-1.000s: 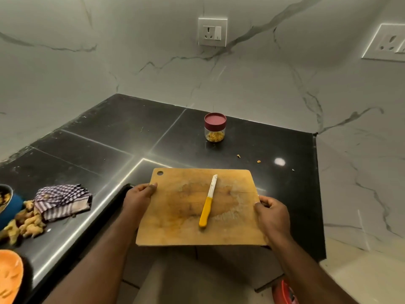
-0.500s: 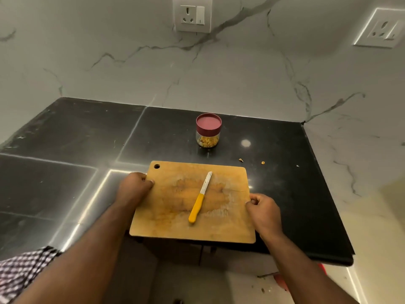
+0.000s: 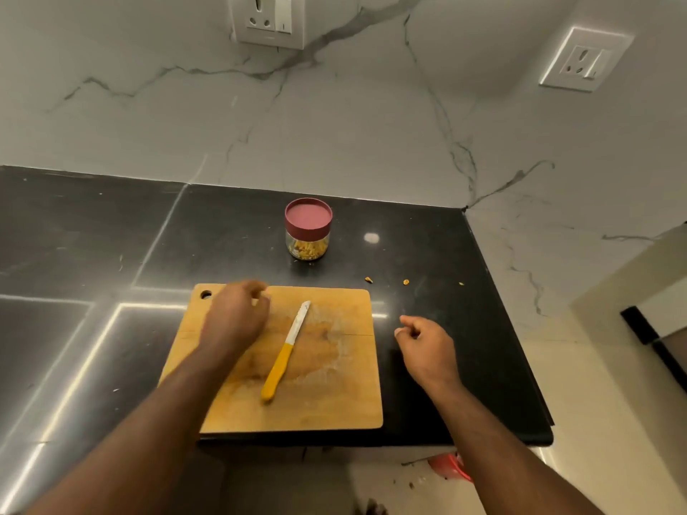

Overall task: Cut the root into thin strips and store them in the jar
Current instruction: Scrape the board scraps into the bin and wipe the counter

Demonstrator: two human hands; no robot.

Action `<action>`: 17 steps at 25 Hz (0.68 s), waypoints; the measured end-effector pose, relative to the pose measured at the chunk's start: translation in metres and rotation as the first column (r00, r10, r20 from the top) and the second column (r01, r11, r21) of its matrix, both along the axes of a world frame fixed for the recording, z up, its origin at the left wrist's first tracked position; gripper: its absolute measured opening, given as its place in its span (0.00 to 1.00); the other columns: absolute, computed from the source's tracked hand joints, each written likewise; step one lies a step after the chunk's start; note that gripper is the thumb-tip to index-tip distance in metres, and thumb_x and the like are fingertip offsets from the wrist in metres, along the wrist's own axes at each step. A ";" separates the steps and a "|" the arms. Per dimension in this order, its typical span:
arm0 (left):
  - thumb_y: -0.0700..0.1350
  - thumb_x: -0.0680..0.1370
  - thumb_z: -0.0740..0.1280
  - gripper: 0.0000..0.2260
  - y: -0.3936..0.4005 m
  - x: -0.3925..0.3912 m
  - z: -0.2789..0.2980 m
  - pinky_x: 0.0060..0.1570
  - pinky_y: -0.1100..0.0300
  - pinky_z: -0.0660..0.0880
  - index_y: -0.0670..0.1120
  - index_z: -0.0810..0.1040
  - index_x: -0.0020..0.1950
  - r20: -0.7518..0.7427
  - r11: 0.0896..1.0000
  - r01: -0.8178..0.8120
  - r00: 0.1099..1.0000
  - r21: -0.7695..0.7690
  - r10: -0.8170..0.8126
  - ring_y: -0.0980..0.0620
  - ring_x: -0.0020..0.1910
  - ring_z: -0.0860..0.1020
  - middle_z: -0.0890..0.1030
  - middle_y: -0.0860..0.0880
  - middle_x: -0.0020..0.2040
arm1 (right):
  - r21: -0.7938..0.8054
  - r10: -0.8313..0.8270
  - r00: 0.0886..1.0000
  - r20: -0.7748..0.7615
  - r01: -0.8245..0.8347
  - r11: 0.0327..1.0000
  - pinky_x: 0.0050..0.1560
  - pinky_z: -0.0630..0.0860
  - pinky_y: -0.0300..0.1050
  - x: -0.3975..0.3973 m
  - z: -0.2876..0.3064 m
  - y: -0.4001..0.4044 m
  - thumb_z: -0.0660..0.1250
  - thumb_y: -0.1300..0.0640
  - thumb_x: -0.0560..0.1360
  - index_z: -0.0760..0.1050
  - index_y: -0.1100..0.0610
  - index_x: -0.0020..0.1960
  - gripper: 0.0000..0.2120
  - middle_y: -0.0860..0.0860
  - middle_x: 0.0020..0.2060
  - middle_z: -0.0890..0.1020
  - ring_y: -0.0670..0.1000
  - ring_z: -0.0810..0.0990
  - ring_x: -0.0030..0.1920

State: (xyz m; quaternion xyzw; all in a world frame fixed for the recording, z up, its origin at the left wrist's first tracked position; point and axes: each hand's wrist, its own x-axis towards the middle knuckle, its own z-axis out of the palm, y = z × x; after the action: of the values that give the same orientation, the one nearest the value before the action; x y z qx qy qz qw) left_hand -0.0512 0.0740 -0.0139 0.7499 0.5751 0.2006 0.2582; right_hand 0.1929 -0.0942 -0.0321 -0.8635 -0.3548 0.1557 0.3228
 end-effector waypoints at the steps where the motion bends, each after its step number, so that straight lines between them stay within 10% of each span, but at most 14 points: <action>1: 0.47 0.80 0.67 0.14 -0.013 0.024 -0.003 0.58 0.52 0.74 0.48 0.80 0.65 0.008 0.998 0.063 0.998 0.004 -0.063 0.46 0.58 0.79 0.83 0.47 0.60 | 0.031 -0.021 1.000 0.002 0.021 0.999 0.54 0.71 0.37 0.019 -0.001 0.002 0.68 0.58 0.76 0.81 0.56 0.61 0.14 0.52 0.54 0.84 0.52 0.81 0.56; 6: 0.50 0.83 0.60 0.20 -0.050 0.137 -0.021 0.74 0.51 0.62 0.52 0.69 0.75 -0.171 0.951 0.303 0.942 0.065 -0.289 0.50 0.75 0.67 0.71 0.51 0.75 | 0.047 -0.040 0.992 0.123 0.035 0.998 0.64 0.71 0.47 0.133 -0.020 0.009 0.69 0.55 0.77 0.74 0.60 0.69 0.21 0.57 0.62 0.79 0.56 0.77 0.62; 11: 0.54 0.85 0.51 0.26 -0.041 0.215 -0.033 0.78 0.42 0.46 0.47 0.54 0.82 -0.363 0.980 0.171 0.911 -0.100 -0.196 0.46 0.81 0.51 0.57 0.47 0.82 | -0.133 0.203 0.929 0.311 -0.169 0.977 0.74 0.60 0.56 0.191 -0.039 0.049 0.63 0.52 0.80 0.67 0.65 0.73 0.26 0.61 0.71 0.70 0.61 0.65 0.73; 14: 0.49 0.85 0.52 0.24 -0.055 0.236 -0.037 0.78 0.42 0.48 0.45 0.57 0.81 -0.327 0.991 0.114 0.936 -0.065 -0.129 0.44 0.79 0.58 0.64 0.44 0.79 | -0.073 0.490 0.831 0.264 -0.489 0.869 0.76 0.52 0.43 0.156 -0.050 0.059 0.60 0.58 0.79 0.67 0.63 0.73 0.23 0.59 0.72 0.70 0.59 0.65 0.74; 17: 0.44 0.85 0.55 0.22 -0.085 0.242 -0.032 0.78 0.52 0.53 0.47 0.62 0.79 0.030 0.997 0.031 0.999 -0.065 -0.029 0.49 0.74 0.68 0.74 0.47 0.73 | 0.152 0.625 0.781 0.002 -0.618 0.771 0.69 0.49 0.24 0.145 -0.037 0.066 0.61 0.64 0.79 0.68 0.60 0.74 0.23 0.54 0.73 0.71 0.51 0.66 0.74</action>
State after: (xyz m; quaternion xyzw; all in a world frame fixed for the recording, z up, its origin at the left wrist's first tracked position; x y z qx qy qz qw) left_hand 0.1912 -0.0105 -0.0460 0.7465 0.5663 0.1887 0.2942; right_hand 0.3382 -0.0278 -0.0696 -0.6681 -0.6225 0.2485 0.3230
